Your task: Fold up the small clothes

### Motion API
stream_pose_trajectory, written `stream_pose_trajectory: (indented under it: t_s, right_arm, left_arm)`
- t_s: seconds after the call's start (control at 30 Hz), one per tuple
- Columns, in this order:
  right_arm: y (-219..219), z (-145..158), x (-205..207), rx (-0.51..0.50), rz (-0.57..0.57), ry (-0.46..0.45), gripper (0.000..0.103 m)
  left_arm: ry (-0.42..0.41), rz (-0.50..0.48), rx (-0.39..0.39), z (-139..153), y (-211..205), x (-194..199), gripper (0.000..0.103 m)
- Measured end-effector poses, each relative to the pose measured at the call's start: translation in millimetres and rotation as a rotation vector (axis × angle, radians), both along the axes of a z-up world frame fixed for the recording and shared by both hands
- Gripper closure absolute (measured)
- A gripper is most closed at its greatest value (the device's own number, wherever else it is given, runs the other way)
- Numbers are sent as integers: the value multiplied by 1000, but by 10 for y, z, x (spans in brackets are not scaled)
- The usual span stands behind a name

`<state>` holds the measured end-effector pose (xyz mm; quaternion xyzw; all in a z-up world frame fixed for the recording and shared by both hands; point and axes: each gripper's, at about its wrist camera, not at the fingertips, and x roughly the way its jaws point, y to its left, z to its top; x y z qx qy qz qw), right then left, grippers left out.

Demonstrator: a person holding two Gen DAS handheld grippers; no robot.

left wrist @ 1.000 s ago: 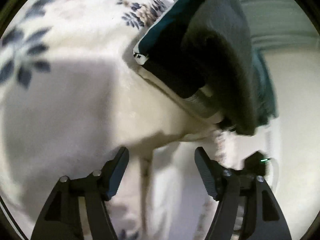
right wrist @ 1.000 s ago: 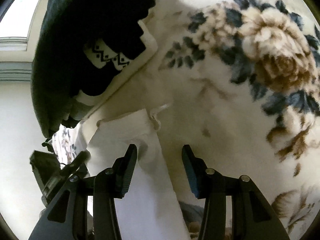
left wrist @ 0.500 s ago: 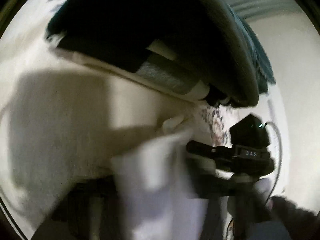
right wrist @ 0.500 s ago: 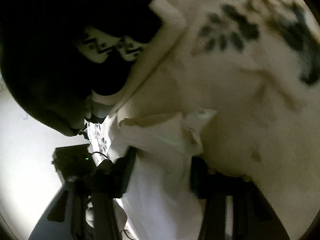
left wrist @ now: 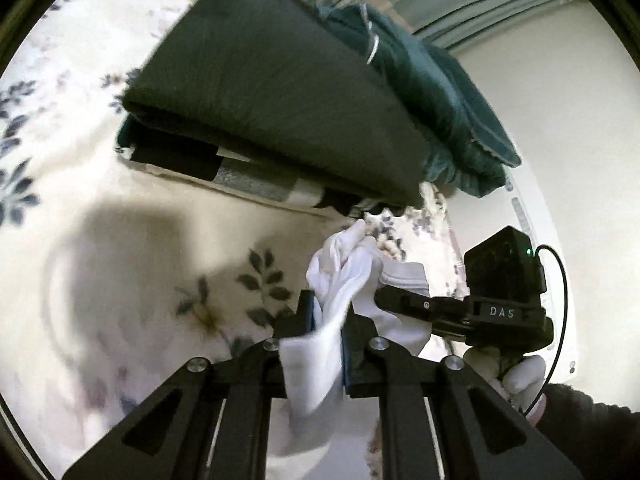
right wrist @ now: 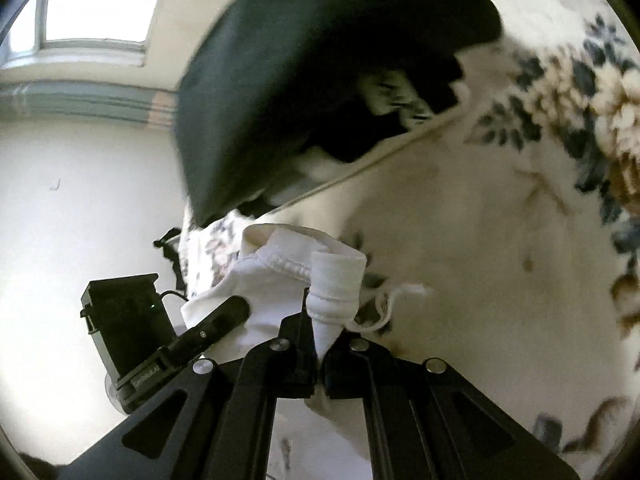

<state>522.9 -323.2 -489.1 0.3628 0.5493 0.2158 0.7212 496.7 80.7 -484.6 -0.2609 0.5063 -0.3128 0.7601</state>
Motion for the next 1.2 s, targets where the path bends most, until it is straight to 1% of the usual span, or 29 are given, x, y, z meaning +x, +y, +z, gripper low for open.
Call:
stream_pose_trajectory:
  t_s: [0.03, 0.1, 0.13, 0.17, 0.2, 0.23, 0.27, 0.3, 0.33, 0.4, 0.43, 0.47, 0.5, 0.53, 0.57, 0.6, 0.63, 0.7, 0.73, 0.77, 0.8, 0.9, 0.97, 1.0, 1.07, 1.1, 1.13, 1.17, 1.2]
  right_arm:
    - [-99, 39, -72, 7, 10, -6, 101]
    - [-4, 203, -281, 6, 37, -28, 101]
    - [13, 240, -337, 6, 49, -29, 101]
    - [36, 293, -454, -4, 65, -29, 101]
    - [55, 360, -632, -17, 86, -32, 101]
    - [58, 379, -742, -21, 102, -28, 100]
    - [71, 388, -876, -27, 124, -14, 99]
    - [94, 398, -1074, -40, 161, 9, 97]
    - [126, 382, -1177, -48, 182, 18, 94]
    - [175, 365, -1540, -76, 256, 48, 87]
    - [174, 375, -1652, -87, 273, 59, 81]
    - [216, 351, -1790, -103, 288, 80, 78]
    - [186, 298, -1918, -113, 286, 106, 72]
    - [136, 244, -2039, -101, 278, 134, 65]
    - [79, 207, -2143, -87, 266, 158, 60]
    - [30, 170, -2199, -81, 244, 174, 51]
    - [-16, 111, -2234, -74, 212, 190, 49]
    - [-115, -33, -2308, -47, 125, 253, 49]
    - [-158, -128, -2335, -22, 60, 286, 49]
    - [-173, -194, -2357, -8, 21, 312, 49]
    - [-189, -285, -2385, 22, -34, 343, 49]
    - [-118, -587, -2407, 117, -171, 420, 49]
    - [-37, -717, -2403, 148, -207, 442, 49]
    - [36, -797, -2383, 147, -215, 452, 49]
    - [173, -906, -2347, 147, -202, 463, 49]
    - [253, -931, -2338, 151, -186, 454, 61]
    - [288, -915, -2342, 120, -176, 452, 89]
    - [314, -884, -2347, 96, -162, 446, 89]
    - [318, -836, -2357, 88, -154, 424, 95]
  left_arm:
    - [0, 0, -9, 26, -65, -59, 94]
    - [6, -4, -23, 183, -23, -266, 91]
    - [14, -14, -27, 248, -16, -373, 84]
    - [17, -18, -33, 325, 89, -508, 79]
    - [15, -18, -35, 430, 178, -688, 60]
    - [12, -14, -39, 526, 213, -849, 37]
    - [10, -2, -49, 564, 267, -1003, 33]
    - [22, 17, -56, 599, 375, -1216, 33]
    - [35, 28, -52, 605, 376, -1326, 33]
    - [70, 58, -17, 597, 502, -1634, 33]
    - [80, 73, -5, 589, 534, -1754, 33]
    - [95, 84, 7, 570, 571, -1867, 33]
    - [115, 96, 13, 529, 605, -1969, 33]
    - [131, 109, 21, 488, 635, -2042, 33]
    - [154, 127, 29, 428, 673, -2102, 33]
    - [168, 137, 32, 380, 669, -2117, 33]
    - [180, 164, 48, 335, 692, -2127, 33]
    - [189, 193, 41, 302, 745, -2137, 33]
    - [191, 216, 50, 293, 766, -2130, 33]
    - [197, 245, 60, 270, 790, -2109, 33]
    - [200, 255, 55, 256, 808, -2110, 33]
    - [195, 293, 105, 227, 834, -2123, 33]
    - [202, 302, 130, 175, 819, -2130, 33]
    - [208, 305, 131, 143, 814, -2135, 33]
    - [217, 303, 134, 86, 804, -2146, 33]
    - [221, 306, 145, 64, 799, -2158, 33]
    - [224, 305, 149, 47, 799, -2169, 33]
    - [226, 305, 150, 36, 795, -2176, 33]
    - [229, 309, 150, 30, 797, -2182, 33]
